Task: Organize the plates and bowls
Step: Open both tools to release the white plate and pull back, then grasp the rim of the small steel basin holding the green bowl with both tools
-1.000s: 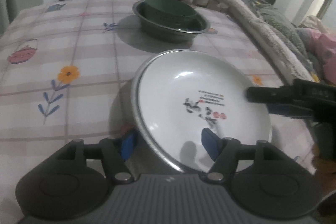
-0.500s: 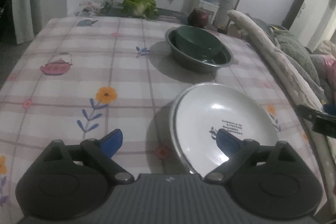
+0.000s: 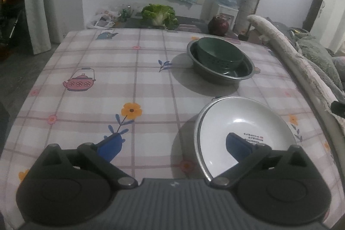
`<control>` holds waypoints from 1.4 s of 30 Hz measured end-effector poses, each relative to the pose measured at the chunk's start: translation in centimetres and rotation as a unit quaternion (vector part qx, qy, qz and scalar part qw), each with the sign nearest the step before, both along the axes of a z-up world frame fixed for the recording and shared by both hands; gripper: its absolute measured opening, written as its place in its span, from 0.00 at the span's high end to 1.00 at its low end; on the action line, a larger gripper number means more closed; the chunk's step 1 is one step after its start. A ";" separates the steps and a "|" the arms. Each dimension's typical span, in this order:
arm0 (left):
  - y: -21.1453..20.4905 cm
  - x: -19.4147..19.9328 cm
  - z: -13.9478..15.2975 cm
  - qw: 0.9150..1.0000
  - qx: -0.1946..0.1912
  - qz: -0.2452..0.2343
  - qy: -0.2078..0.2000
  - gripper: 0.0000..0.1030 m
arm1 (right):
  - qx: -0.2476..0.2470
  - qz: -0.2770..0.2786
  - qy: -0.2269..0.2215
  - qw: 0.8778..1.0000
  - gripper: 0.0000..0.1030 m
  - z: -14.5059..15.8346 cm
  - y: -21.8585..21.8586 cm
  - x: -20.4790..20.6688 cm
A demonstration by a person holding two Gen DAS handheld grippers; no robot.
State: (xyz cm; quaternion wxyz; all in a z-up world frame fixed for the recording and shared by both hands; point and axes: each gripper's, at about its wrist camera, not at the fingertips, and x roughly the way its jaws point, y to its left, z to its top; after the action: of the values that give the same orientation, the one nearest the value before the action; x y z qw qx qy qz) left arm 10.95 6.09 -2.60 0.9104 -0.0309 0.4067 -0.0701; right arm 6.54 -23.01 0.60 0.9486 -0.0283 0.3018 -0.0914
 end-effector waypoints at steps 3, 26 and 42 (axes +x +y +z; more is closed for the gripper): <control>0.0 -0.1 0.2 1.000 0.011 0.002 -0.001 0.00 | -0.005 0.003 0.008 1.000 0.01 0.0 0.5 0.0; 0.0 0.5 0.2 0.999 0.046 0.012 0.000 0.00 | -0.026 0.059 -0.028 0.998 0.01 0.6 1.9 0.6; -1.7 9.2 -0.2 0.999 -0.006 -0.050 -0.018 0.01 | 0.206 0.083 0.029 0.975 0.02 -1.5 -2.8 10.9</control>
State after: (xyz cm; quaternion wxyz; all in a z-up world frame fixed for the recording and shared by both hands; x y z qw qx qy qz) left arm 20.18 4.38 -2.78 0.9128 -0.0152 0.3906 -0.1184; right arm 17.44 -25.81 -0.88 0.9290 0.1398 0.3385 0.0524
